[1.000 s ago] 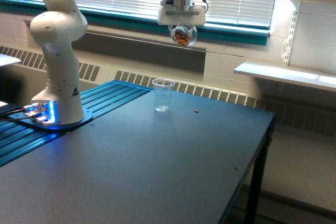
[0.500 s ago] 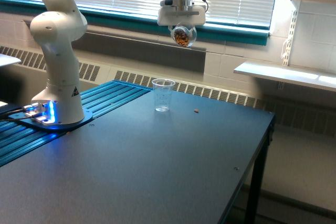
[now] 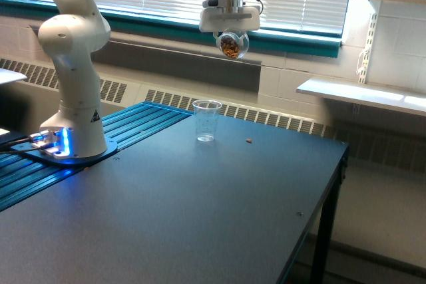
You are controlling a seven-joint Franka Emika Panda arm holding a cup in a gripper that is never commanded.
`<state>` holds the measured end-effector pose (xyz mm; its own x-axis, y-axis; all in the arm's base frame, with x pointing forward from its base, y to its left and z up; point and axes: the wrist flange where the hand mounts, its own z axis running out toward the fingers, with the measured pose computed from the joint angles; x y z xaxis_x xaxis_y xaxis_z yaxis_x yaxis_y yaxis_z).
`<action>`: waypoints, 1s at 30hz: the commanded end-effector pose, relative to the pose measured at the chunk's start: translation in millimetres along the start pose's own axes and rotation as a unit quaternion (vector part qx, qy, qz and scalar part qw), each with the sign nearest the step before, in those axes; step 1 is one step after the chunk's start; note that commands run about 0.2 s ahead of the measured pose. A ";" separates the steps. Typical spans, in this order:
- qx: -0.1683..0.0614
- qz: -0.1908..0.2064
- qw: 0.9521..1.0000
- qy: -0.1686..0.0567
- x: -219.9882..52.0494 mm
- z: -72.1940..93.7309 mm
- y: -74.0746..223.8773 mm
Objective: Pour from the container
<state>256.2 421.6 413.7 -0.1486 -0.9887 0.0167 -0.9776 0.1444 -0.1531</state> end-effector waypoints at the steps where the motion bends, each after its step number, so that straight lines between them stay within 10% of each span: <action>1: 0.008 0.021 1.000 -0.013 -6.0 -3.1 10.1; 30: -0.003 0.029 0.999 -0.033 36.3 -9.6 39.7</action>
<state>213.0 396.1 416.4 -0.1763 -0.9834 -0.0441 -0.9720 0.1809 -0.1497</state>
